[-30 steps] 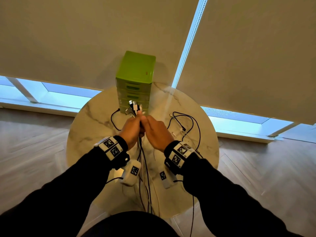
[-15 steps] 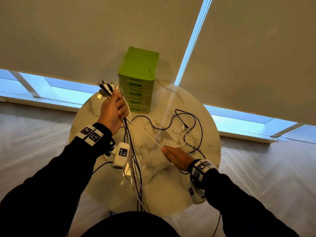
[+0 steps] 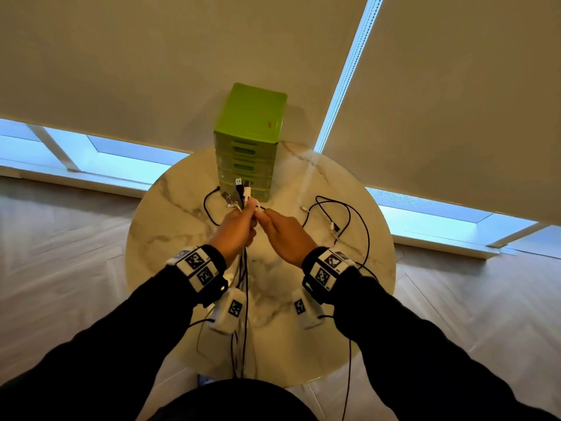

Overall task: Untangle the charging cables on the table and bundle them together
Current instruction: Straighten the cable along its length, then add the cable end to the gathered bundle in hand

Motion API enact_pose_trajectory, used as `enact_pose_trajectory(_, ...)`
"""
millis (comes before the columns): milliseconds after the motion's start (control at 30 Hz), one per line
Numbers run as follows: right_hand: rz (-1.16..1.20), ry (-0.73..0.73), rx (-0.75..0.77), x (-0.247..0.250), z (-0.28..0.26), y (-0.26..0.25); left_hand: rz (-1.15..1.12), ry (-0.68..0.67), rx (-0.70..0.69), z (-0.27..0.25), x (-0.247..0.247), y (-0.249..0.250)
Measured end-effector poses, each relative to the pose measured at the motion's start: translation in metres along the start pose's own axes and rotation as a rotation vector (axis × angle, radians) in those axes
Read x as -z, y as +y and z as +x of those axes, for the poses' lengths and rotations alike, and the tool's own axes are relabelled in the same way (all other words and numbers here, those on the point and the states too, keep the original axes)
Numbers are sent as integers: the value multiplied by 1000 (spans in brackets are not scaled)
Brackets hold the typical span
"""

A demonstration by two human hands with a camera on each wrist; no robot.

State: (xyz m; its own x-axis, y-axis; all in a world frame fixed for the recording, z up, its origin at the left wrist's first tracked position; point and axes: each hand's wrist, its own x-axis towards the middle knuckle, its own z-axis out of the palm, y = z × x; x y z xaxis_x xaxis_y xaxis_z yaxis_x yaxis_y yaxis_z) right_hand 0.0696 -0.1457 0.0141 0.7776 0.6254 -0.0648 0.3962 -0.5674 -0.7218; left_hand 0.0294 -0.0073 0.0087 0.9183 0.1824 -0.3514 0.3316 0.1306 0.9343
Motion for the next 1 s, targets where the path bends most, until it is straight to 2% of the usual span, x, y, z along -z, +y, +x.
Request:
enact_pose_trajectory(133, 31, -138, 55, -7, -3, -3, 37, 47, -76, 1, 5, -1)
enact_pose_trajectory(233, 27, -214, 59, -8, -5, 6, 48, 134, -94, 3, 7, -2)
enact_pose_trajectory(367, -18, -282, 8, -7, -14, 45, -39, 301, -129, 9, 19, 10)
enact_pose_trajectory(533, -22, -287, -91, 2, -24, 87, -241, 353, -144, 19, 49, 29)
enact_pose_trajectory(700, -190, -370, -207, 10, -30, 119, -354, 442, -251, 25, 79, 48)
enact_pose_trajectory(767, -210, -337, -229, 11, -26, 120, -280, 402, -279, 21, 79, 49)
enact_pose_trajectory(867, -203, -173, -181, 14, -4, 102, -125, 287, -301, 9, 59, 40)
enact_pose_trajectory(1000, 74, 18, -113, 33, 13, 58, -114, 138, -226, 0, 22, 24)
